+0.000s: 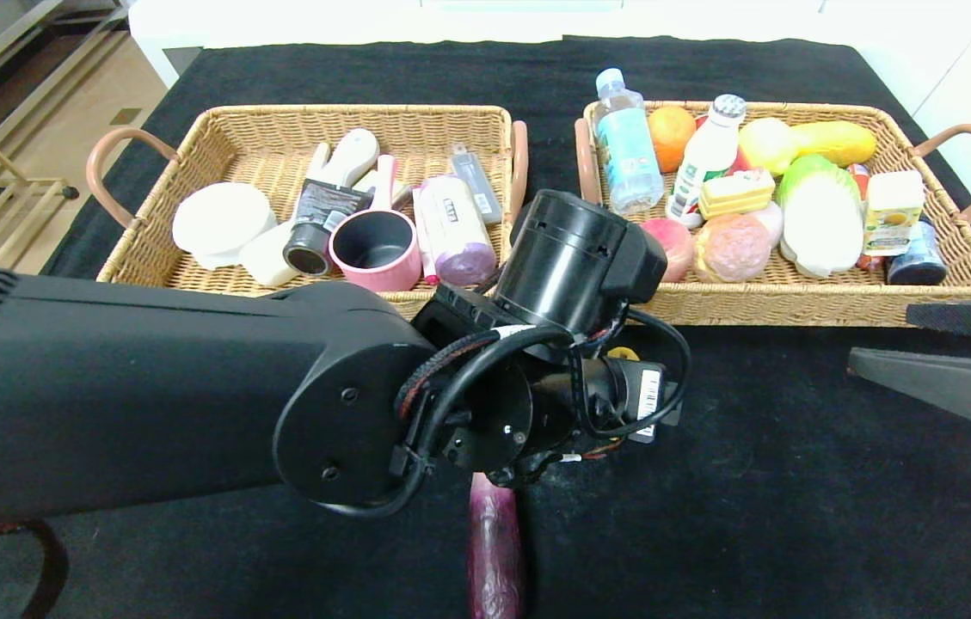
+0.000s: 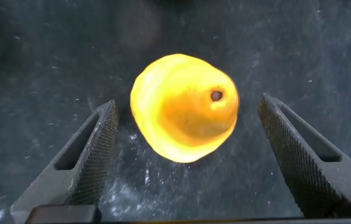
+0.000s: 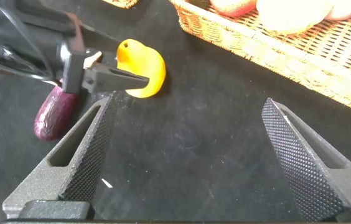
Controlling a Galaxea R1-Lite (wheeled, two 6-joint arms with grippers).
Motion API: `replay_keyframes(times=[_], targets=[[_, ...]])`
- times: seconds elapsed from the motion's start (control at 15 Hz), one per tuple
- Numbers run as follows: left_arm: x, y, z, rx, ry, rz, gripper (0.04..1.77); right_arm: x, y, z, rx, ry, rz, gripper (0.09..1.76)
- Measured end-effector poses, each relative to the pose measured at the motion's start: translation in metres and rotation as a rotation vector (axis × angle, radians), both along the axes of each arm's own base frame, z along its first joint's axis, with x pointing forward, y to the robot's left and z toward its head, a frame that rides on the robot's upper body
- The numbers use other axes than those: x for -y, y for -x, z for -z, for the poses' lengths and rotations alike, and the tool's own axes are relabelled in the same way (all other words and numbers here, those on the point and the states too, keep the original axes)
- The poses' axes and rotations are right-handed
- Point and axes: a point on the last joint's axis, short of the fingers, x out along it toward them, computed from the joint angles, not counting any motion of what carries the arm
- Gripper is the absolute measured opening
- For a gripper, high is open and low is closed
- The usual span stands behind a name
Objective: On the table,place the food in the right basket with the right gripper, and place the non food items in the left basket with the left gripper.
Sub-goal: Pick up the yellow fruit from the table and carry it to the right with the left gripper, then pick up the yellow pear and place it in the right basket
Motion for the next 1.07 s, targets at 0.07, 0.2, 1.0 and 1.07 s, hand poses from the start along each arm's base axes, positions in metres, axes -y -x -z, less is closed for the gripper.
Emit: replay_keyframes(times=[0.07,0.2,1.0,1.07], targets=[[-0.003,0.002,-0.005,0.010,0.004,0.001,1.65,0.000,0.000,0.000,0.000,0.000,0.001,1.71],[-0.009,0.007,-0.016,0.030,0.020,0.003,1.66,0.000,0.000,0.000,0.000,0.000,0.002,1.71],[-0.093,0.050,-0.064,0.203,-0.018,0.157,1.70,0.000,-0.003,0.003,-0.013,0.007,0.006,1.71],[-0.103,0.053,-0.064,0.211,-0.025,0.171,1.70,-0.001,-0.004,0.003,-0.013,0.009,0.007,1.71]])
